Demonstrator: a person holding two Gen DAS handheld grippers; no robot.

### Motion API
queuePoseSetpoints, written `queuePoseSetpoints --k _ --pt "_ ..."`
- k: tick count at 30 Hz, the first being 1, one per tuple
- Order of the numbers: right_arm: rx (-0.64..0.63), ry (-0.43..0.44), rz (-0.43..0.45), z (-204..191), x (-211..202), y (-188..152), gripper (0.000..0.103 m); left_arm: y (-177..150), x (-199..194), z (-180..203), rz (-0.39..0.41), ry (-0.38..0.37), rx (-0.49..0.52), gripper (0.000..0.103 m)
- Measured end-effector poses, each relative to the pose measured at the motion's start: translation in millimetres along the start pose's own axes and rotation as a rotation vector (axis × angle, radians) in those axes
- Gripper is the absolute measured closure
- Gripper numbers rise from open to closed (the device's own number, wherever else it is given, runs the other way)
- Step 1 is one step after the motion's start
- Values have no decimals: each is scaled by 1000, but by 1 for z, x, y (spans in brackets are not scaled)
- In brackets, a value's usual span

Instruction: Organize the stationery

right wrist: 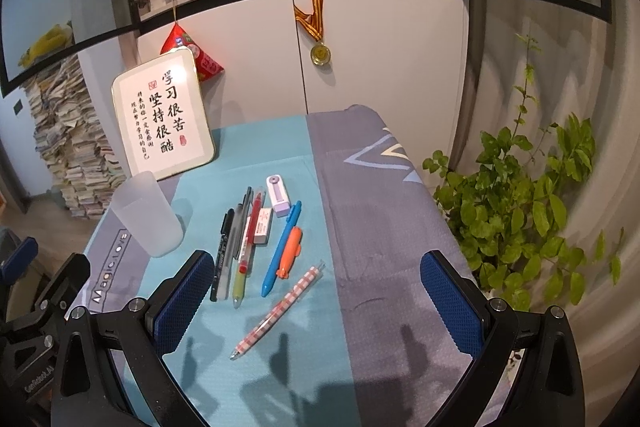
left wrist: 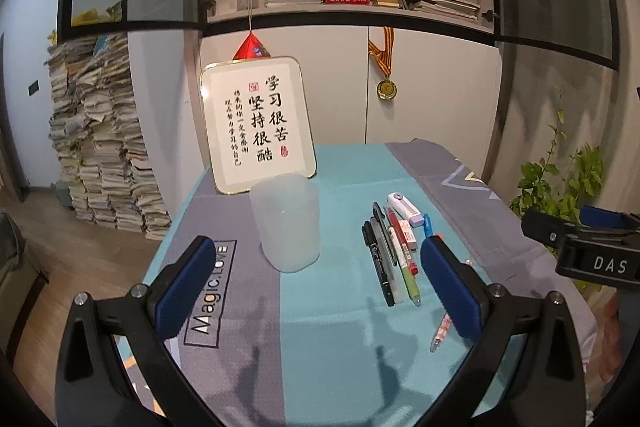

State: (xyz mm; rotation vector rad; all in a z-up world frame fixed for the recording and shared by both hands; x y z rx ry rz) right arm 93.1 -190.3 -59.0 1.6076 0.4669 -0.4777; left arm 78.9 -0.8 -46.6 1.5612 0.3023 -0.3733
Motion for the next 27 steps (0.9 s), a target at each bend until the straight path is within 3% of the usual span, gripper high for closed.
queuePoseSetpoints --k 18,23,27 --pt "1 -27 -75 0 26 -8 1 -10 21 0 -55 -13 3 1" --pt "4 -32 -106 1 38 -12 7 -15 31 -1 -83 -20 -4 1" --pt "16 -26 -141 2 48 -16 22 -19 39 -1 -108 -23 -6 1"
Point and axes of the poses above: each gripper's, at about its wrist camera, not at the fingertips, and x roughly the way its jaws point, z to its right, y to its top, the point moved 7 cm from there along x, roughly the way its jaws point, and after that the axes turned 2 degrees about z, right-handed, at the moved point
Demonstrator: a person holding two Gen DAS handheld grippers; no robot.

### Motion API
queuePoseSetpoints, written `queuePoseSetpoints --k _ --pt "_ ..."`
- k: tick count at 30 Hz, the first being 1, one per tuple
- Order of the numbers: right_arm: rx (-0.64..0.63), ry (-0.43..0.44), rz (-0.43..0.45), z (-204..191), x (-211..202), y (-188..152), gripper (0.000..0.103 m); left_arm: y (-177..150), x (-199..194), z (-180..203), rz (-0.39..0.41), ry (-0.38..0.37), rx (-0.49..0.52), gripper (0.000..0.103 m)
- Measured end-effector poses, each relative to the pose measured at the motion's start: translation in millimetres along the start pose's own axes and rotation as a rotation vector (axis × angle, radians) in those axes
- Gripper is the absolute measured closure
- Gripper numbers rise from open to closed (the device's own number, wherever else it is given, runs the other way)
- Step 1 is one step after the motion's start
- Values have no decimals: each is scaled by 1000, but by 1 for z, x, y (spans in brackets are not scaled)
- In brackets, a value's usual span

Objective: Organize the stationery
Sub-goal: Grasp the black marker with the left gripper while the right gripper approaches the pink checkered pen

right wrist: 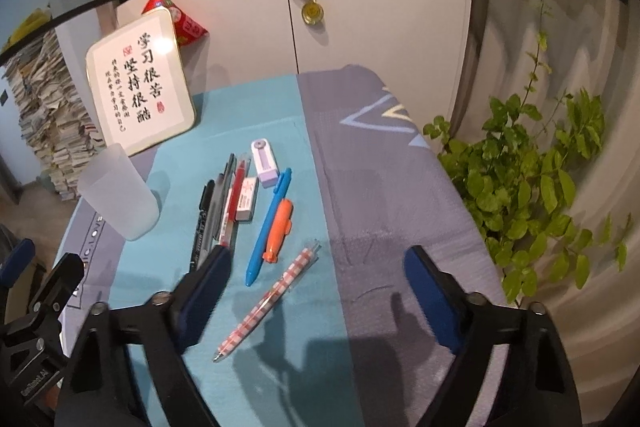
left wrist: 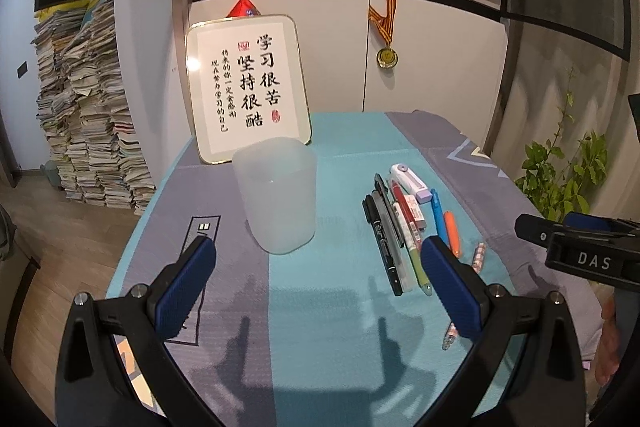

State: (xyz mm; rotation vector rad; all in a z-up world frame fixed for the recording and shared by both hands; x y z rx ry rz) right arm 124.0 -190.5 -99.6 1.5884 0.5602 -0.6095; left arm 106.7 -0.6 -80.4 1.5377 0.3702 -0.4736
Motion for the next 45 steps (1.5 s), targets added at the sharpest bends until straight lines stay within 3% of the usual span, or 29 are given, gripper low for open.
queuePoseSetpoints --k 2,4,6,13,18,26,34,43,45 --pt "15 13 -24 1 7 -2 30 -1 4 0 -11 -2 1 1" --pt "30 37 -54 1 15 -4 47 -2 9 1 -26 -4 5 1" --pt "40 60 -88 1 23 -6 54 -5 15 3 -46 -13 5 1" --pt "47 98 -177 -4 49 -19 54 -14 40 14 -126 -52 21 2" --pt "59 113 -211 -3 60 -20 54 -21 57 24 -184 -81 32 16" --pt "55 125 -264 -3 79 -24 54 -32 81 38 -266 -90 50 28" --pt "34 127 -267 -5 86 -22 54 -43 97 38 -329 -72 37 36" --pt "-2 121 -255 -8 88 -21 54 -42 109 39 -362 -47 33 37" --pt "-7 120 -253 -9 88 -21 54 -40 112 41 -361 -43 34 42"
Point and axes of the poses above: each gripper's, at about its wrist camera, not at the fingertips, and x roughly the way its jaws point, z to its right, y to its top, the point moved 7 cm from there along x, roughly the way its jaws point, and after that the axes turned 2 degrees about z, right-handed, at the moved point
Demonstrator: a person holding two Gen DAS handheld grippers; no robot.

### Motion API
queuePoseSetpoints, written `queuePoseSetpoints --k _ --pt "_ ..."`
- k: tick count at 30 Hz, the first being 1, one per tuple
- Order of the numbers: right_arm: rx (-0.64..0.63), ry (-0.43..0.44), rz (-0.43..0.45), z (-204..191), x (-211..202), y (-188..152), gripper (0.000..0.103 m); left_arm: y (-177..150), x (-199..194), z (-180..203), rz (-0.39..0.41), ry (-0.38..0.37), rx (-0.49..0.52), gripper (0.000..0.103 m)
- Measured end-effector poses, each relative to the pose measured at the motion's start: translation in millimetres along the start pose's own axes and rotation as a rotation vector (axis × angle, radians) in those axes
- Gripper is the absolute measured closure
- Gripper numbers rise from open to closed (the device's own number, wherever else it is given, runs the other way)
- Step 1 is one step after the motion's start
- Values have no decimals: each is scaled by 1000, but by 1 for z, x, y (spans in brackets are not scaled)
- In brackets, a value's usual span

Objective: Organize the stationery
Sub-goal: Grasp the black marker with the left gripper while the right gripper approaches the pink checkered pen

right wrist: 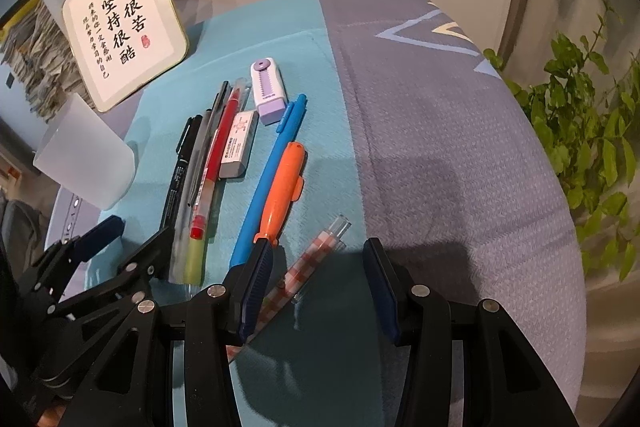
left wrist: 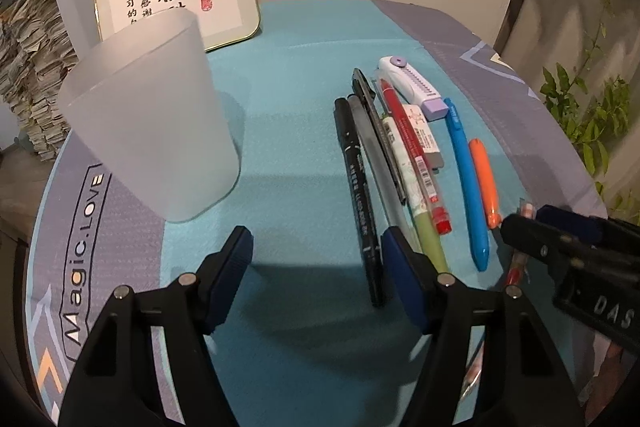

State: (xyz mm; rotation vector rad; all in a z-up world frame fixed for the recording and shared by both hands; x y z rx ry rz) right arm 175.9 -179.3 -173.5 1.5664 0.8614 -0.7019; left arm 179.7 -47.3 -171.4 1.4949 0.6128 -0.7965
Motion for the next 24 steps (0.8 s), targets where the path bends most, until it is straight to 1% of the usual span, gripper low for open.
queuePoseSetpoints --k 1,3,4,5,6,7,9,13,17,21,23,24 --pt "-3 0 0 0 0 0 54 2 1 1 2 -2 1 45" --pt "-2 9 2 -1 0 -1 54 6 3 4 6 -8 7 63" --pt "2 17 3 0 -1 -2 55 7 3 5 6 -13 10 69" --pt "7 24 5 0 -1 -2 57 8 3 6 3 -23 12 80" --pt "11 32 6 0 -1 -2 65 8 3 6 0 -29 13 89" --pt "16 46 4 1 -2 -3 72 8 2 6 -4 -37 12 92" --pt "21 56 6 1 -2 -3 76 4 0 5 -16 -55 7 95" --pt "22 92 2 -4 -4 -6 80 -11 -13 -2 -38 -99 21 96" --pt "19 115 8 -8 -9 -9 81 -32 -29 -10 -66 -139 38 97" --pt "13 131 29 -13 -17 -10 81 -41 -37 -19 -73 -145 20 96" --pt "13 129 37 -14 -21 -10 81 -39 -39 -20 -58 -139 7 97" --pt "16 127 36 -14 -22 -11 81 -37 -41 -19 -43 -138 1 94"
Point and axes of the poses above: each gripper's, at about its wrist camera, not at the fingertips, and x roughly the way its jaws point, z to its right, y to its top, the point moved 7 cm from there along x, roughly the way its jaws point, and after that the axes turned 2 degrees about z, right-handed, at the moved point
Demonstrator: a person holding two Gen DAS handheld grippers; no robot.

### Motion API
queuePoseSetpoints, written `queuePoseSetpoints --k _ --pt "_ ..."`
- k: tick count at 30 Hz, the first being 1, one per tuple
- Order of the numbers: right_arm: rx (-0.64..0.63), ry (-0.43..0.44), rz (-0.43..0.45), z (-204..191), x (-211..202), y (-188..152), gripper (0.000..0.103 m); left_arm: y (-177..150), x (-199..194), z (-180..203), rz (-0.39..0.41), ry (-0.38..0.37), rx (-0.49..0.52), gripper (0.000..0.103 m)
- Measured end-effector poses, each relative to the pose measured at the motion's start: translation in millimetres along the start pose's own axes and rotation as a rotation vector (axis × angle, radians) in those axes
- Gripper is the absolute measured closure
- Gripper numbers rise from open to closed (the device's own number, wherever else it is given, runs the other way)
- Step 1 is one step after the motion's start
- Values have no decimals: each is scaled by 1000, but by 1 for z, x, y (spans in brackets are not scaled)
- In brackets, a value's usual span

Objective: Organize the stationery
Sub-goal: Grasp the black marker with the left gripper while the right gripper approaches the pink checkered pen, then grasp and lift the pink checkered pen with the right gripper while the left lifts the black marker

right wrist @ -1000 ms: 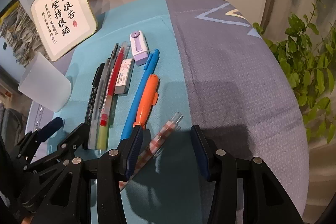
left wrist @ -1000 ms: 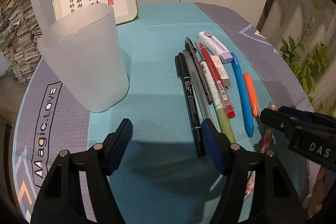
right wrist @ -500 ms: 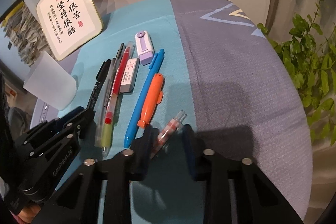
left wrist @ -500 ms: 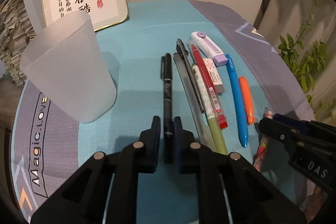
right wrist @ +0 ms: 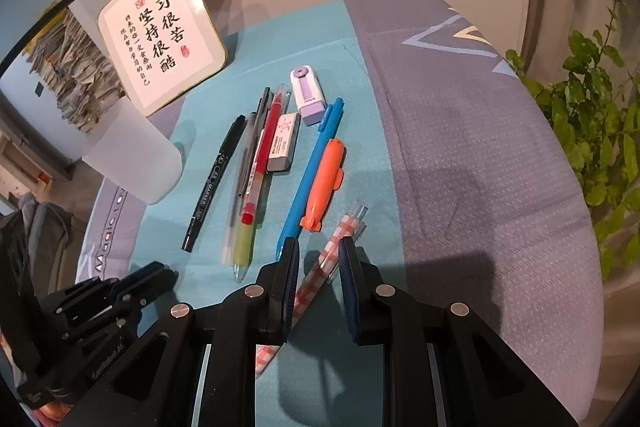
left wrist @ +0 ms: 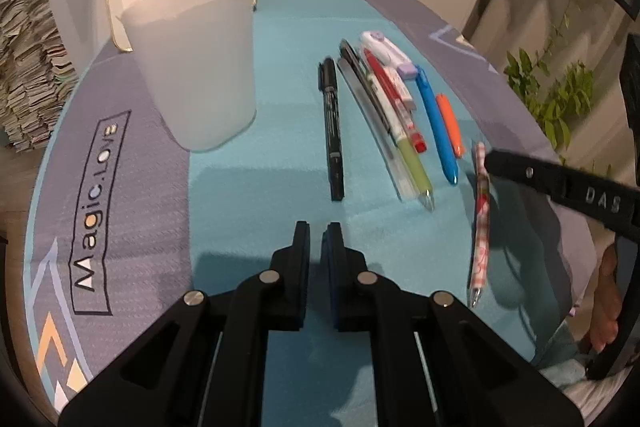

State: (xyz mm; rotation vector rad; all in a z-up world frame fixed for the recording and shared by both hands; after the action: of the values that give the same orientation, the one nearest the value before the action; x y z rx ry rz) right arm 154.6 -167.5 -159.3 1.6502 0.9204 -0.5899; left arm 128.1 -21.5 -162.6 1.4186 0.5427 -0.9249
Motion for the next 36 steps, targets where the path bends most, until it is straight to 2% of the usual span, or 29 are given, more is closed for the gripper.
queuePoseSetpoints --k 1,2,3,4,5,7,9,11,13,15,17,20,24,26,27,28,30,32,36 --pt "6 -1 -3 0 -1 -1 81 3 -2 3 16 -6 0 90" --pt "19 -2 -9 2 -2 -2 81 7 -3 5 30 -11 7 78" --pt "29 -3 -10 5 -2 -3 81 11 -3 8 46 -2 19 58" --pt "50 -7 -12 9 -4 -3 81 16 -3 11 67 31 40 51" --pt "64 -8 -13 12 -5 -4 80 21 -2 13 85 53 58 49" --pt "94 -10 -17 19 -8 -5 66 29 6 19 101 83 109 49" --pt "120 -24 -17 25 -9 -5 52 34 17 21 81 94 119 51" --pt "132 -21 -9 26 -10 -3 51 37 28 20 61 91 114 51" --pt "127 -26 -14 25 -9 -1 51 39 38 18 42 110 118 63" --pt "117 -46 -28 22 -5 1 51 42 44 19 36 92 122 85" --pt "111 -63 -52 20 3 3 51 42 44 23 26 88 146 95" --pt "100 -74 -83 16 13 4 51 36 39 25 21 91 175 95" --pt "74 -117 -103 12 22 7 51 19 26 20 -12 34 149 96" --pt "60 -132 -100 11 24 9 58 6 15 18 -17 18 166 96" --pt "49 -143 -95 11 24 9 72 0 12 17 -19 14 172 96" --pt "35 -146 -95 10 25 9 81 -6 8 16 -27 4 175 96" --pt "45 -110 -96 10 25 8 88 -20 -1 15 -52 -28 182 96" --pt "68 -42 -102 7 24 6 89 -32 -9 16 -75 -51 202 95" --pt "59 5 -87 2 13 1 89 -41 -21 13 -70 -59 214 93"
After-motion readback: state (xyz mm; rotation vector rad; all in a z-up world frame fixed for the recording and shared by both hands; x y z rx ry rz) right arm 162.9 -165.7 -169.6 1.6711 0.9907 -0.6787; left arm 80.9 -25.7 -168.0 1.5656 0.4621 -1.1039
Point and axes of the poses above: each gripper's, at about its wrist camera, not at the fingertips, and x roughly the way its jaws point, z to its right, y to its top, the point moved 7 cm from there along x, roughly the way its jaws point, and after that the axes turned 2 degrees about z, right-handed, at the moved point
